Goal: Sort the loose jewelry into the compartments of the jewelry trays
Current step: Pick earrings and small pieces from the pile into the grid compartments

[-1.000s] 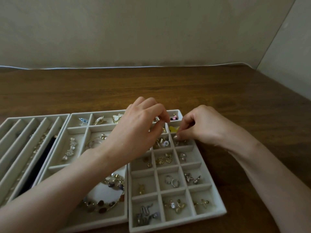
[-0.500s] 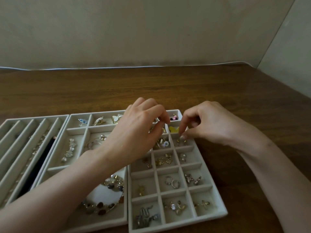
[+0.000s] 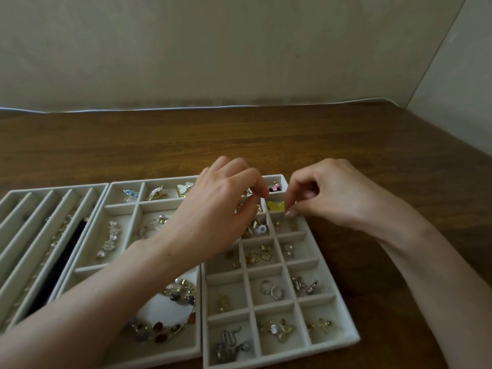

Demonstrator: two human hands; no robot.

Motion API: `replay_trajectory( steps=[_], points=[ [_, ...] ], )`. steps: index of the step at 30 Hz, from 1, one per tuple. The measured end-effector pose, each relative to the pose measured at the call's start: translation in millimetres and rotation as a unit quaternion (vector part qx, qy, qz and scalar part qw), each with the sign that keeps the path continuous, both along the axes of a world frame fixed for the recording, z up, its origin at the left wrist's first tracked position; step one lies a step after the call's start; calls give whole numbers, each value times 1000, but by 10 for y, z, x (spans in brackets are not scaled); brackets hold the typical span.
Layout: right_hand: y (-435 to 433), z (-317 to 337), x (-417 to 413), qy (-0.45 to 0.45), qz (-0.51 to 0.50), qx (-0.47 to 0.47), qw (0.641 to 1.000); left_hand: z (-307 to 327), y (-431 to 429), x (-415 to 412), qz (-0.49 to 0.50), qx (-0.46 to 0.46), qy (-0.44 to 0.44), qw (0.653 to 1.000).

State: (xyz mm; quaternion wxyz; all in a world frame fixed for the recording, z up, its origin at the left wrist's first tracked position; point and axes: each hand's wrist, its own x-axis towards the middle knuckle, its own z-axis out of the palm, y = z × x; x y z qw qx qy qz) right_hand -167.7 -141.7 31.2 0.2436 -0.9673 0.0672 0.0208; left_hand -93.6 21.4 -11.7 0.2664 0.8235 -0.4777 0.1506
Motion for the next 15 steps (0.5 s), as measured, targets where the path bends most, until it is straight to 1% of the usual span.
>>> replay_trajectory(
  steps=[2,6,9,15],
  points=[
    [-48,36,-19,0,-2,5,1000,-1,2,-6,-4,10,4,1000],
    [-80,55,-40,22,20,-33,999,-22,2,-22,-35,41,-11,998],
    [-52,41,-52,31,39,-82,995,-36,-2,-26,-42,64,-23,997],
    [78,-12,-60,34,40,-193,980,-55,-8,-13,-34,74,-25,996]
  ],
)
